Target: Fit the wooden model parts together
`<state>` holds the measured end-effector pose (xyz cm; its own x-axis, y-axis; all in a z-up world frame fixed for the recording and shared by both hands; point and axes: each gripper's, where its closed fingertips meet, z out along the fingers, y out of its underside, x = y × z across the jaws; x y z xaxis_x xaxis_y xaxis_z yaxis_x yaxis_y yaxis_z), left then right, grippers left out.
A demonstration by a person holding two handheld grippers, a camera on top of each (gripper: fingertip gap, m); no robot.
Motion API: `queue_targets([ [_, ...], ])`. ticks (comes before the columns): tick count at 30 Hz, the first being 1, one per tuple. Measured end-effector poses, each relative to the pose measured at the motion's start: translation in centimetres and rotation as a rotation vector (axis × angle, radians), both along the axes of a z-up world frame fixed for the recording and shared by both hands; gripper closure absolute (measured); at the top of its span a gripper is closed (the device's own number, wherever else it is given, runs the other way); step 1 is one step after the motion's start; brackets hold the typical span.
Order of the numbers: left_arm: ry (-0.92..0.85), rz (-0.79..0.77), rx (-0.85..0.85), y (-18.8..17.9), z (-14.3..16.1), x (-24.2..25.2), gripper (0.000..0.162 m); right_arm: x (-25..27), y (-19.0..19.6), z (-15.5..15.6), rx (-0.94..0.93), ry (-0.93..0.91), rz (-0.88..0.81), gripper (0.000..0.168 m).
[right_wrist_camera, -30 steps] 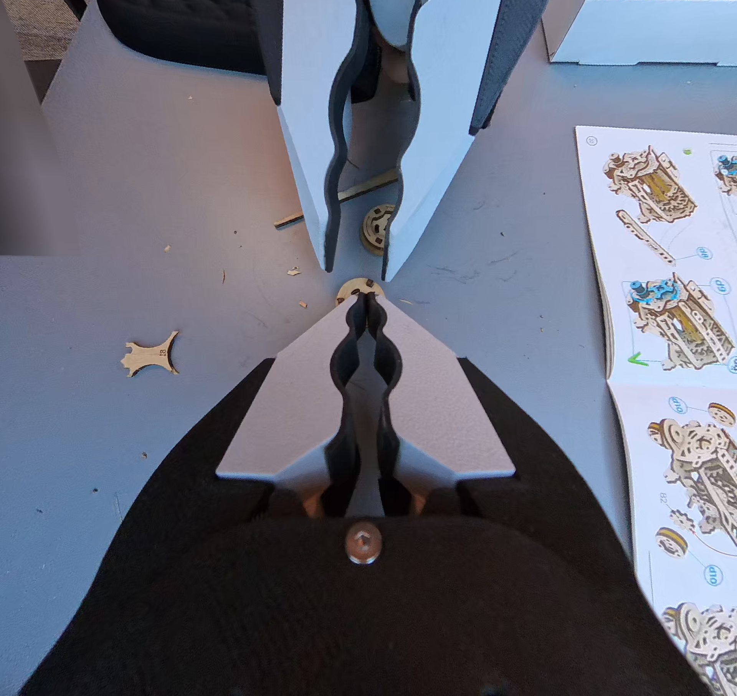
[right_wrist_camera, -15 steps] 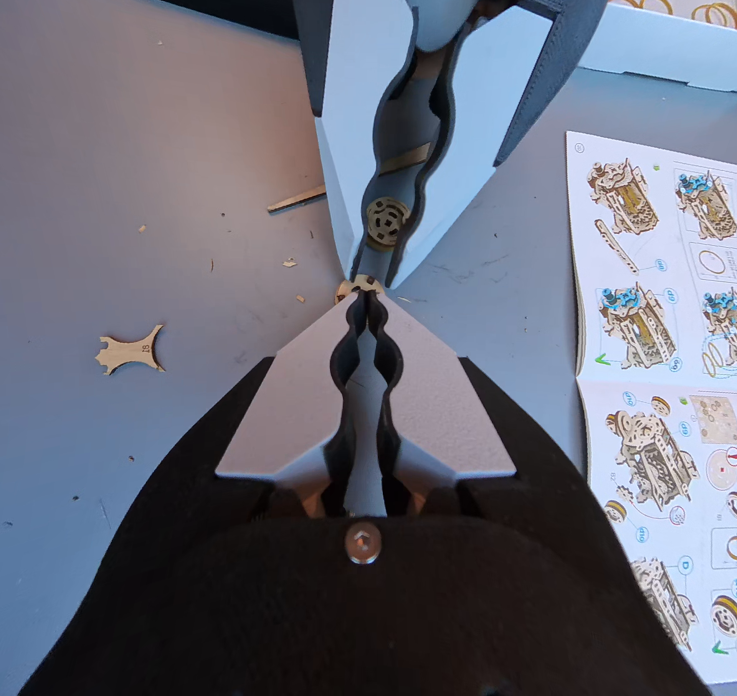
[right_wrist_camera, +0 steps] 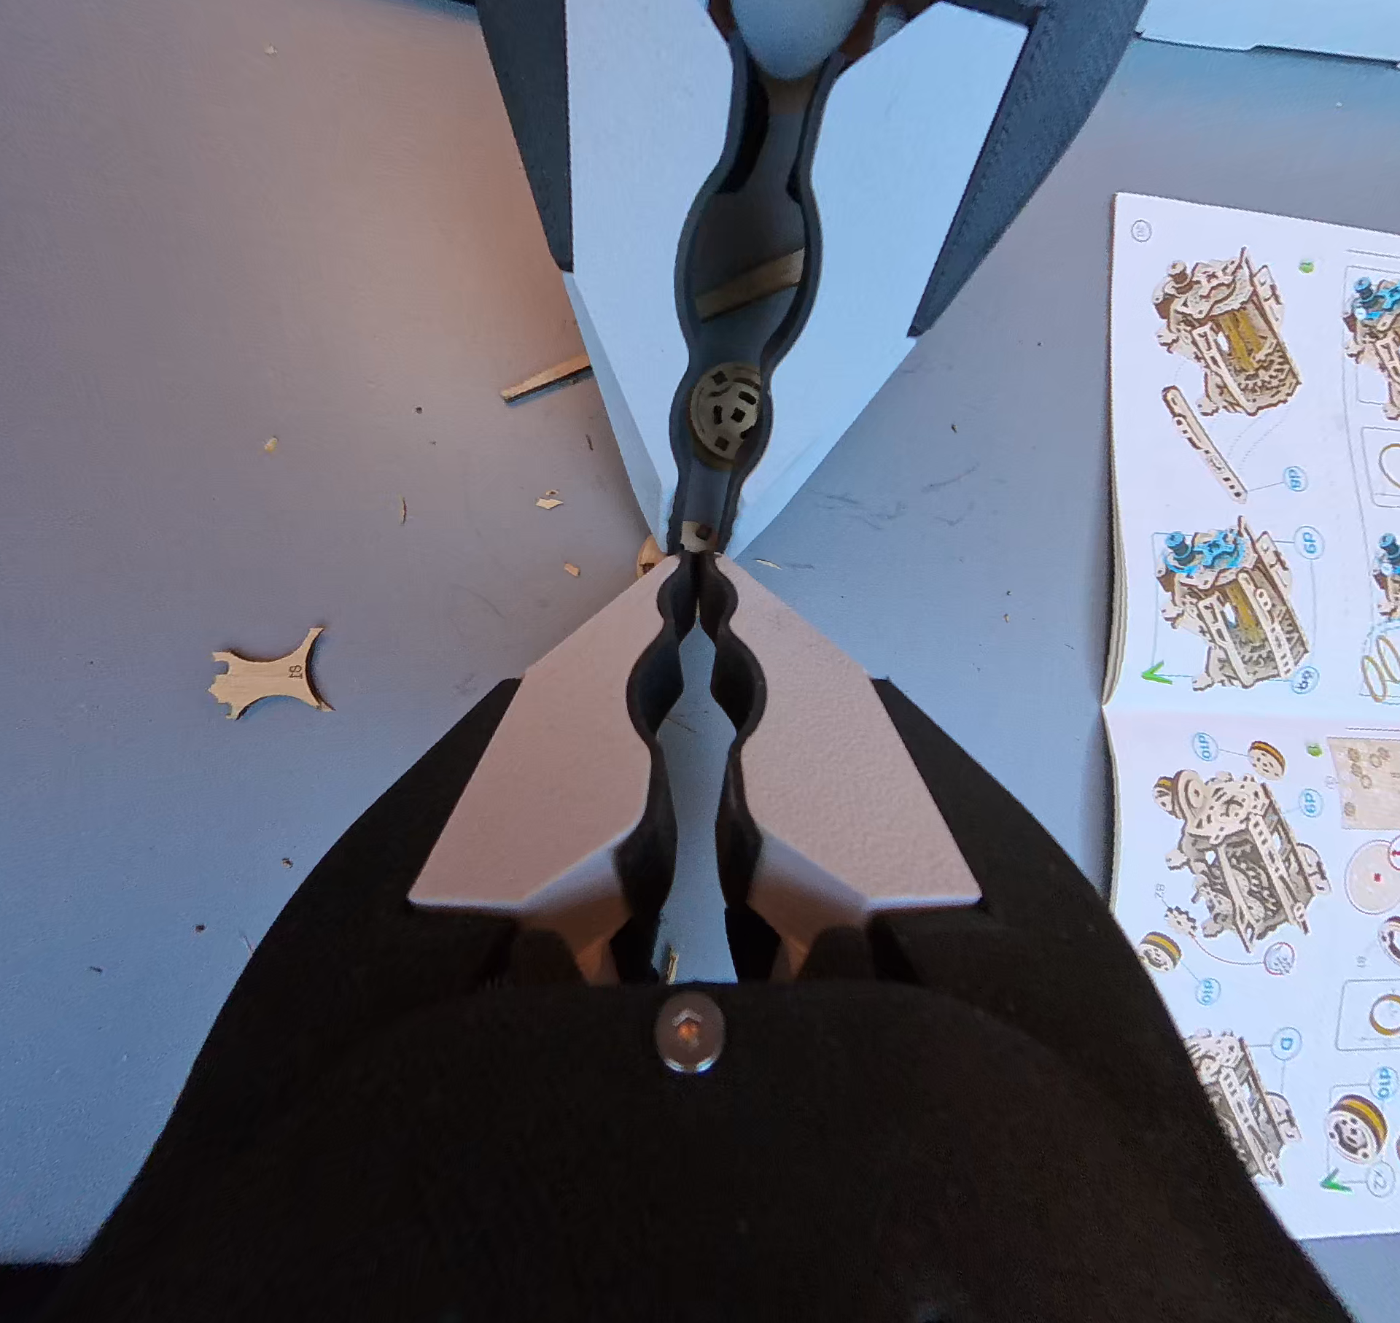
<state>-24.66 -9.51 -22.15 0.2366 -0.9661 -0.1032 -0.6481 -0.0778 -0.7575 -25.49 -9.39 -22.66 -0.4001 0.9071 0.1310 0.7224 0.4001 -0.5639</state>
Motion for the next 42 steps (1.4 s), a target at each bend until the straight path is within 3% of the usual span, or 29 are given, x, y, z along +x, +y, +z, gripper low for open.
queue_targets([
  [5,-0.012,-0.001,0.001,0.0,0.0,0.0,0.155,-0.2,0.0,0.3,-0.118,0.095,-0.033,0.168],
  [9,-0.018,-0.011,0.013,-0.1,0.0,0.0,0.157,-0.2,1.4,3.1,-0.079,0.213,-0.057,0.168],
  [12,-0.015,-0.008,0.017,-0.1,0.0,0.0,0.157,0.0,0.4,2.4,-0.192,0.162,-0.06,0.168],
  [17,-0.009,-0.007,0.024,-0.1,0.0,0.0,0.157,0.1,-0.2,0.3,-0.103,0.074,-0.01,0.168],
  [25,-0.017,-0.002,0.006,-0.1,0.0,0.0,0.157,0.2,-0.7,0.1,-0.191,0.021,-0.039,0.167],
  [27,-0.015,-0.002,0.007,-0.1,0.0,0.0,0.157,0.2,-0.7,0.1,-0.136,0.017,-0.019,0.167],
  [33,0.011,-0.001,0.046,-0.1,0.3,-0.5,0.155,0.4,-0.8,0.7,-0.258,0.123,-0.017,0.168],
  [36,-0.111,0.054,0.081,0.9,3.2,-1.3,0.148,0.1,1.5,3.2,-0.2,0.261,-0.065,0.157],
  [38,-0.182,0.087,0.039,1.2,4.5,-2.3,0.148,0.6,2.0,3.6,-0.315,0.27,-0.106,0.148],
  [42,-0.139,0.165,0.024,2.5,3.8,-4.2,0.142,0.4,1.0,3.4,-0.502,0.23,-0.166,0.134],
])
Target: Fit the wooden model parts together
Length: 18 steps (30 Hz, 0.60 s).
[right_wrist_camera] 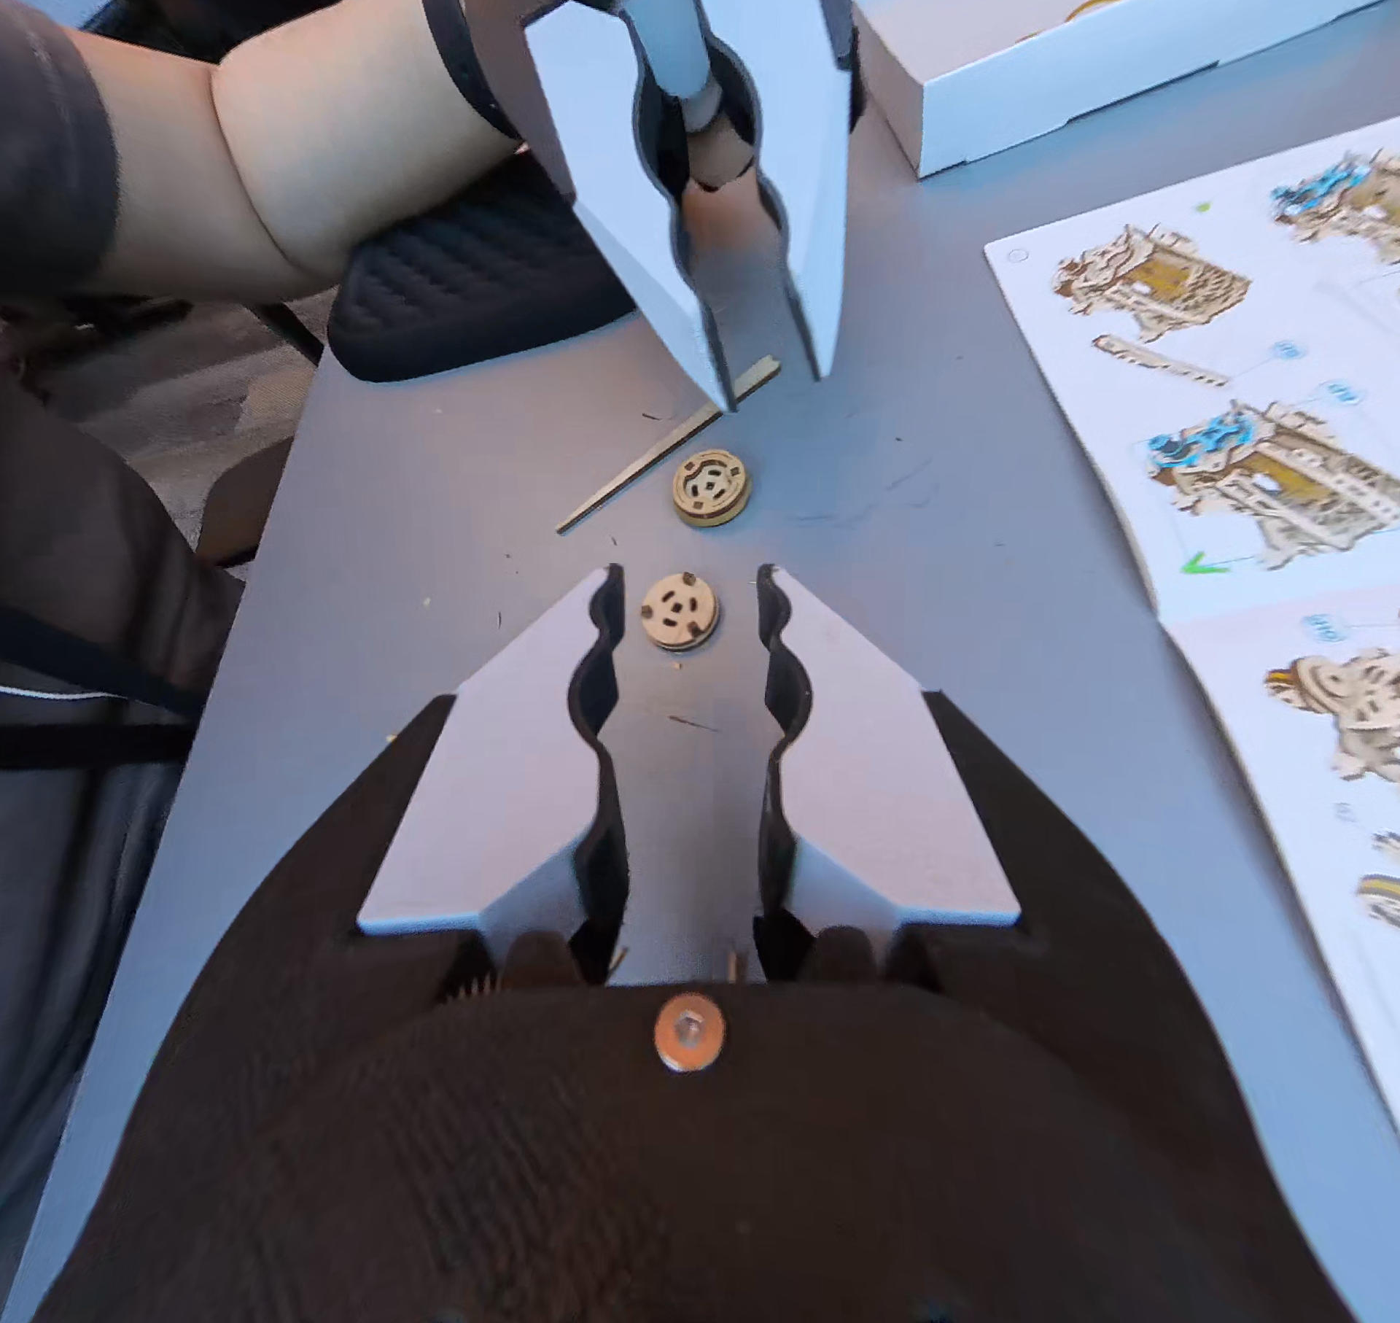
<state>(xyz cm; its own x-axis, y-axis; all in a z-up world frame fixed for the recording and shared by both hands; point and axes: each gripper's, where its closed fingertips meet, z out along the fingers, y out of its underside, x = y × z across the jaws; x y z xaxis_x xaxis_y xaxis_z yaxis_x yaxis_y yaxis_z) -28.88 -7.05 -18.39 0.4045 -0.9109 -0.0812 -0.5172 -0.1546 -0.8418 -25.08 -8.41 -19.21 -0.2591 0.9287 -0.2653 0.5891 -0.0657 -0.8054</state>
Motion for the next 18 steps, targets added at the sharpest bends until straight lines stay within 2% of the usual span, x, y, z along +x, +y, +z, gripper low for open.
queue_targets([
  [3,0.001,0.022,0.013,0.4,-0.1,-0.1,0.143,0.0,-0.9,-2.0,0.102,-0.104,0.014,0.127],
  [5,0.002,0.031,0.019,0.6,-0.1,-0.2,0.144,0.2,-1.4,-3.3,0.19,-0.164,0.039,0.133],
  [8,-0.002,0.037,0.012,0.8,-0.3,-0.4,0.145,0.0,-1.3,-3.4,0.269,-0.157,0.048,0.145],
  [18,-0.006,0.003,-0.01,0.4,-0.9,0.0,0.149,-0.9,-1.0,-3.4,0.184,-0.085,0.093,0.144],
])
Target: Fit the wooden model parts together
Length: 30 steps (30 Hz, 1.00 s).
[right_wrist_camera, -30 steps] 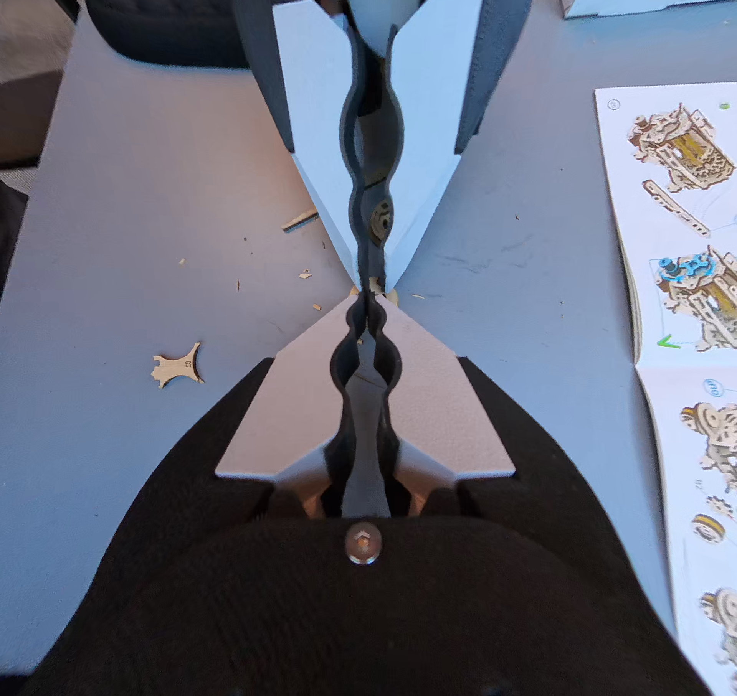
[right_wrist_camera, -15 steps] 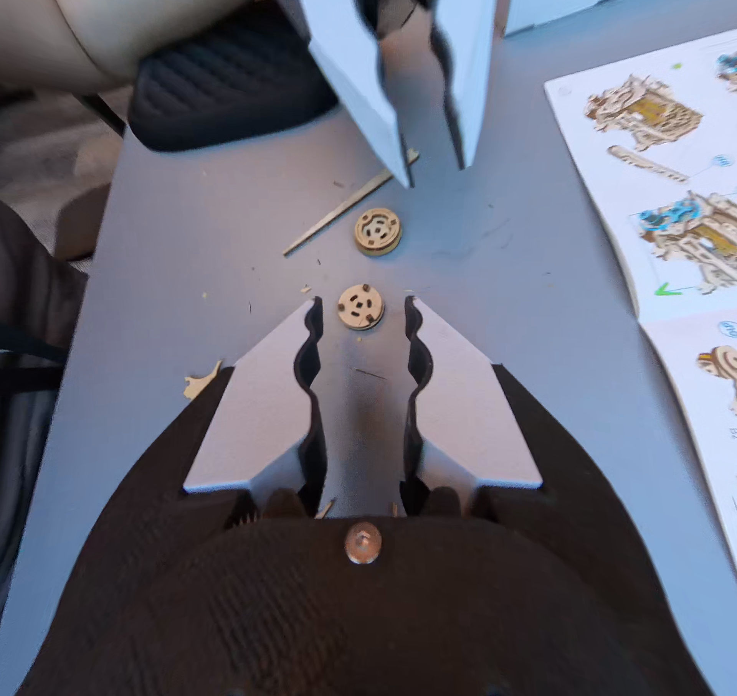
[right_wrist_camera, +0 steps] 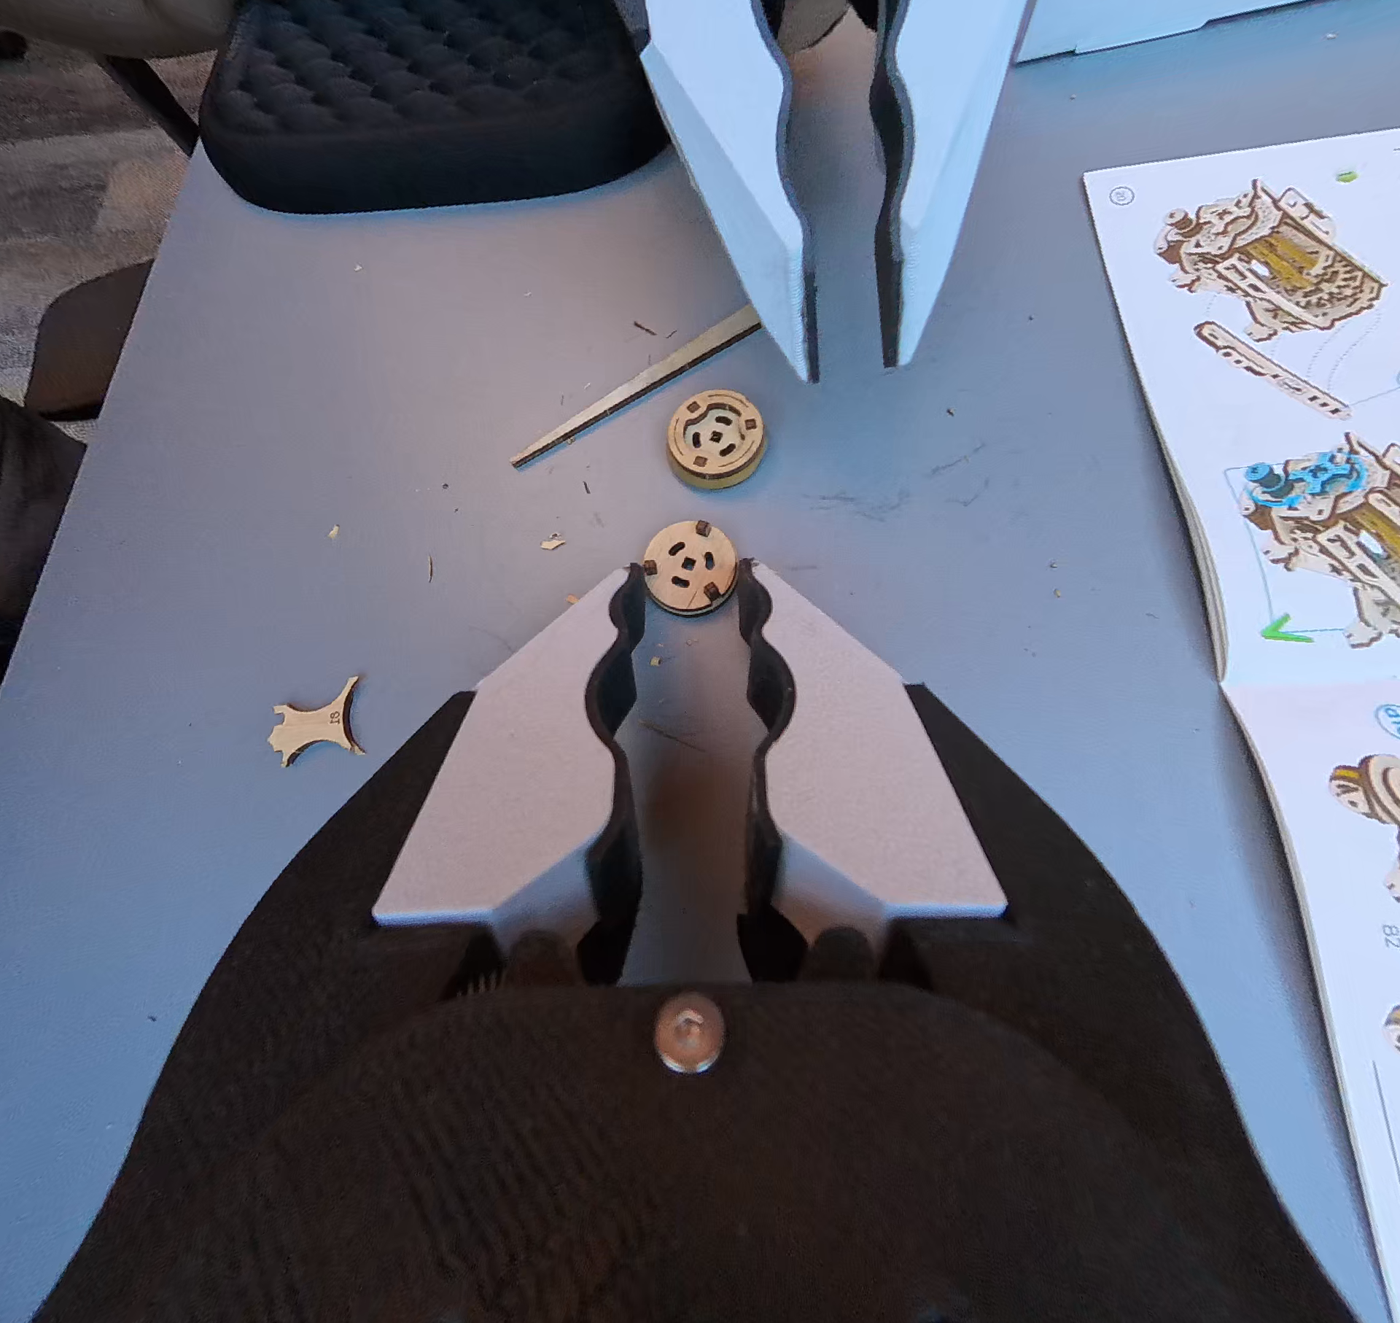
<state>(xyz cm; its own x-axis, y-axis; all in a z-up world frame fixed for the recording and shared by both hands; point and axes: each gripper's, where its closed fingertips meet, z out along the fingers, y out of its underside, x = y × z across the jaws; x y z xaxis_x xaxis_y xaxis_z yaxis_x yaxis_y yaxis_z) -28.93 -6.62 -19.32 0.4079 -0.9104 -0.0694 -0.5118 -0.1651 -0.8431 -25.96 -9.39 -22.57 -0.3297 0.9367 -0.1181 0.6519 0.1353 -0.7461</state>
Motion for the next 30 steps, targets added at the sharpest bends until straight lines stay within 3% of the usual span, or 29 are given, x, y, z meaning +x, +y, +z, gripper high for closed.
queue_targets([
  [4,0.002,-0.003,-0.003,0.0,-0.1,0.0,0.149,-0.1,0.2,0.2,0.031,0.029,-0.01,0.13],
  [14,0.029,-0.076,-0.047,-1.5,-0.5,-0.1,0.138,0.5,0.2,0.2,0.064,0.046,0.045,0.131],
  [20,0.066,-0.13,-0.097,-2.6,-1.4,0.6,0.123,0.6,0.7,-0.1,0.083,0.047,0.039,0.132],
  [30,0.175,-0.136,-0.067,-2.7,-3.0,0.5,0.121,0.7,1.2,-0.1,0.129,0.056,0.033,0.132],
])
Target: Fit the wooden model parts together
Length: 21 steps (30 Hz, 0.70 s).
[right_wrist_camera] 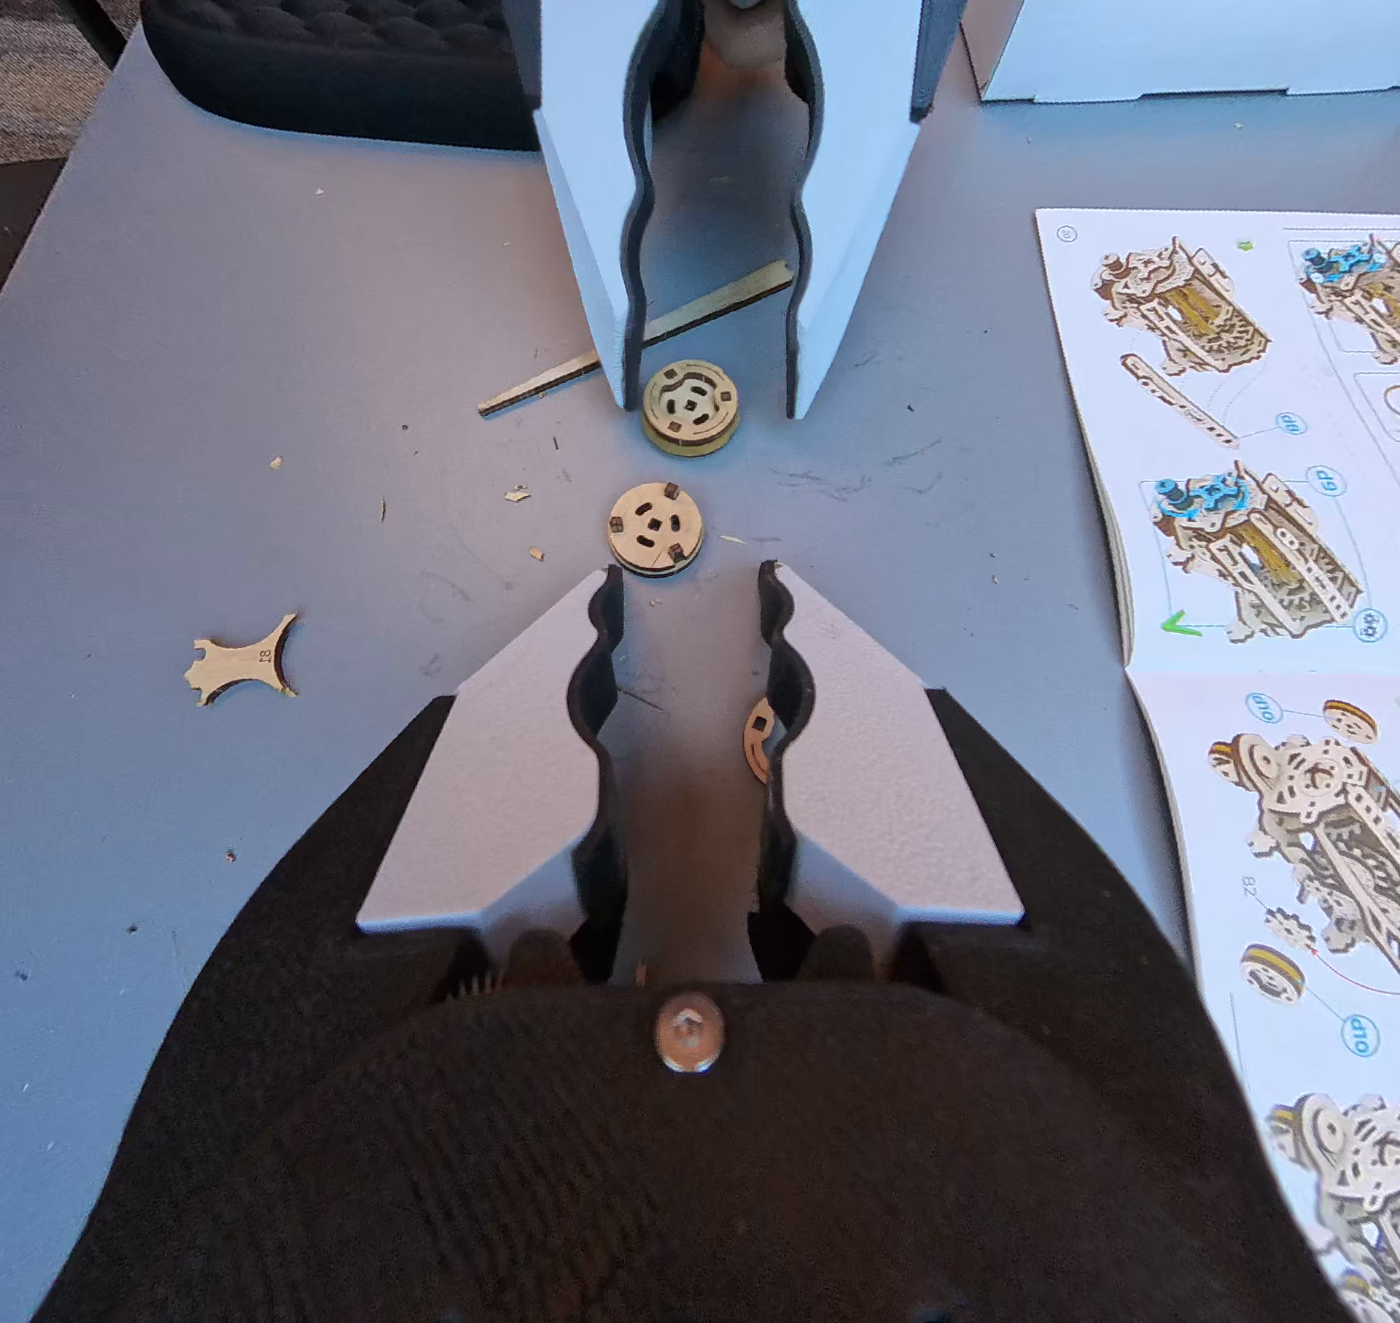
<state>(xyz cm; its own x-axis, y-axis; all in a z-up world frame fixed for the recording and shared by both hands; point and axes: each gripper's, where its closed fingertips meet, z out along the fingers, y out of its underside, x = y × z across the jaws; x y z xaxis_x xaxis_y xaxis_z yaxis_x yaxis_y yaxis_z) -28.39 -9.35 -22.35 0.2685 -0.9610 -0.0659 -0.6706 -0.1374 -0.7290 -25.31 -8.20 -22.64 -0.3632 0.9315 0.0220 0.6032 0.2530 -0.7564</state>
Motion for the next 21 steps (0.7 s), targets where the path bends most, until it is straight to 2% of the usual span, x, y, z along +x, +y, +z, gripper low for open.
queue_targets([
  [4,0.025,0.015,0.001,0.3,-0.3,-0.6,0.121,0.3,0.6,0.3,0.046,0.016,-0.002,0.132],
  [10,0.042,0.051,0.012,0.9,-0.3,-1.8,0.122,2.1,3.4,2.8,0.015,0.036,-0.034,0.138],
  [15,-0.019,0.046,0.019,0.9,0.7,-1.3,0.123,3.6,4.1,1.8,0.015,-0.054,-0.019,0.137],
  [21,-0.119,0.067,0.047,1.4,2.6,-1.0,0.125,3.6,4.2,0.7,-0.065,-0.08,-0.035,0.136],
])
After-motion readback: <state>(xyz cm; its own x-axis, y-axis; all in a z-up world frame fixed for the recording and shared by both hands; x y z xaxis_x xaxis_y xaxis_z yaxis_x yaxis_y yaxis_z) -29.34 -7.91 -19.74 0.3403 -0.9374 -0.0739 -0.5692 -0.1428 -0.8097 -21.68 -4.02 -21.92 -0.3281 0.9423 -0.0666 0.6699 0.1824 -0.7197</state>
